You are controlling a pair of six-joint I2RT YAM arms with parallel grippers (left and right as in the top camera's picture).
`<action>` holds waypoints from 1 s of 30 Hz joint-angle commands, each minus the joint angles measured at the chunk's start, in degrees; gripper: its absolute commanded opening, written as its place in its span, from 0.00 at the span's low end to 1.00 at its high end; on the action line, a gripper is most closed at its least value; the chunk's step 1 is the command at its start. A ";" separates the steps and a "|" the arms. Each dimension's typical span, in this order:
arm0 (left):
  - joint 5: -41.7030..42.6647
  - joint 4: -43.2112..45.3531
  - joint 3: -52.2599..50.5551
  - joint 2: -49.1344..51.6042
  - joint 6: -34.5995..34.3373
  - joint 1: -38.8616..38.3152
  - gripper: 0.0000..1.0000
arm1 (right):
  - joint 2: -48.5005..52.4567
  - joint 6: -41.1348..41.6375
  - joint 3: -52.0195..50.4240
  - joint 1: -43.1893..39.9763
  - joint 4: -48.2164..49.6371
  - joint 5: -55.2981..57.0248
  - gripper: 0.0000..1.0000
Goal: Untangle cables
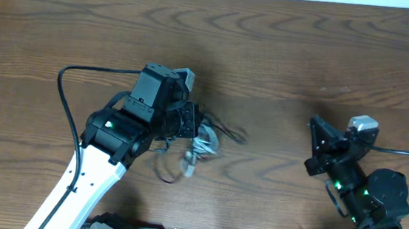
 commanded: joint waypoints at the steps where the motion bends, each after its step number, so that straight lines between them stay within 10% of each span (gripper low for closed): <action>1: -7.85 -1.68 -0.04 -0.15 1.09 0.24 0.08 | -0.28 3.45 0.83 -1.03 -1.01 9.09 0.01; 14: -3.10 7.39 -0.04 -0.22 -12.85 0.24 0.08 | -0.22 7.63 0.72 -0.94 -11.76 -7.43 0.59; 17: 4.07 15.47 -0.04 -0.22 -12.85 0.24 0.08 | -0.22 7.63 0.68 -0.90 -14.27 -12.92 0.99; 30: 24.65 30.62 -0.04 -0.22 -24.13 0.24 0.08 | -0.20 6.08 -1.70 -0.90 -12.00 -17.55 0.99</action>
